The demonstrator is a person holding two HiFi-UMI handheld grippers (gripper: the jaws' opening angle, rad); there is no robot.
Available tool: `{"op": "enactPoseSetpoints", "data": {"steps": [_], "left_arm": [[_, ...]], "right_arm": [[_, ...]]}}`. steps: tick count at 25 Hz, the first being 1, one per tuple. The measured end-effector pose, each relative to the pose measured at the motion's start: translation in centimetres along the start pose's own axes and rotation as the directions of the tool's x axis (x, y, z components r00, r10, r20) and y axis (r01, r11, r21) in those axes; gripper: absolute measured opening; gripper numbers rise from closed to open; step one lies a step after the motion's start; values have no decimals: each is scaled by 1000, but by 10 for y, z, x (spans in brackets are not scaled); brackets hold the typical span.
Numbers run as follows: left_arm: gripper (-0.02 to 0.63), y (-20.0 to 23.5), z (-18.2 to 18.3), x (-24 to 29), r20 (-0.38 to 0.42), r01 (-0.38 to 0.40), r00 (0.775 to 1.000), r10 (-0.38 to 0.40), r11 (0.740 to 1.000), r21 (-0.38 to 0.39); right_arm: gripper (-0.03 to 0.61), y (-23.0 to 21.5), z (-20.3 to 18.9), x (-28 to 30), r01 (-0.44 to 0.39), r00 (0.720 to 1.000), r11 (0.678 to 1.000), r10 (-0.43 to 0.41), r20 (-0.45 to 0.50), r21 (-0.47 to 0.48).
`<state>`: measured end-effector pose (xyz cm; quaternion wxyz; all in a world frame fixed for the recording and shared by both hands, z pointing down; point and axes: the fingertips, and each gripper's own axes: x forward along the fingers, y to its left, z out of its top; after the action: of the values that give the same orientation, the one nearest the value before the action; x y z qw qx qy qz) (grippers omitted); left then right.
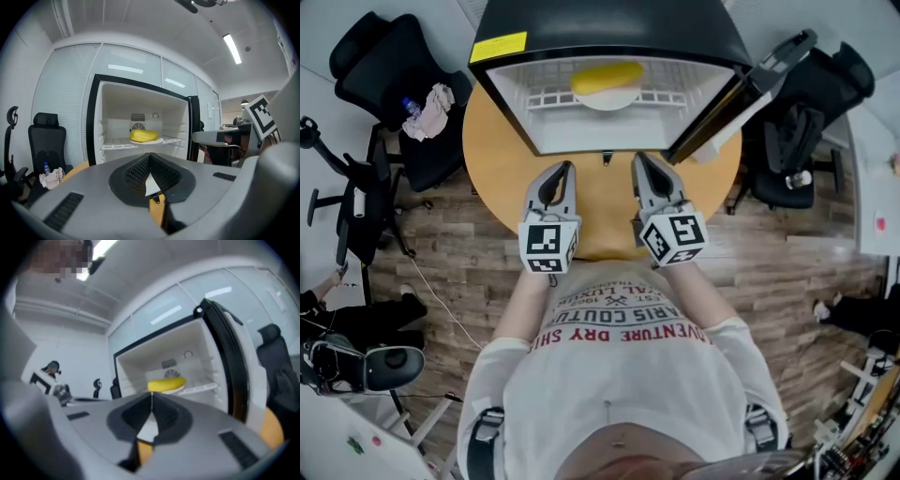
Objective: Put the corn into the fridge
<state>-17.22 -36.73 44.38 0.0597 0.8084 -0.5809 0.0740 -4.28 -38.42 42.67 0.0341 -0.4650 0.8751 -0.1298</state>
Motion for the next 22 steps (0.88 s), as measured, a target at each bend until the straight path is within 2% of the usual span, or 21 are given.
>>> {"op": "enactPoseSetpoints", "data": {"steps": [4,7,9,15,22], "left_arm": [[28,-7,1,-3,1,8,1000,-8,1000,22],[28,-11,1,-4,0,12,1000,-12,999,30],[28,-12,1,-5,0,13,1000,-13,999,33],[28,-16,5,-8,8,22,1000,-23,997,76],[28,-17,11,-7,18,32,999,-33,996,80]], "right_arm": [[31,13,-2,-5,-12,1000,971,7,-21,-241],[31,17,-5,-7,-16,999,936,2,-38,-351],[31,18,-7,-9,-26,999,929,11,-42,-370],[28,18,-6,-9,-25,999,945,10,-46,-325],[29,18,-1,-5,-26,998,942,5,-63,-336]]}}
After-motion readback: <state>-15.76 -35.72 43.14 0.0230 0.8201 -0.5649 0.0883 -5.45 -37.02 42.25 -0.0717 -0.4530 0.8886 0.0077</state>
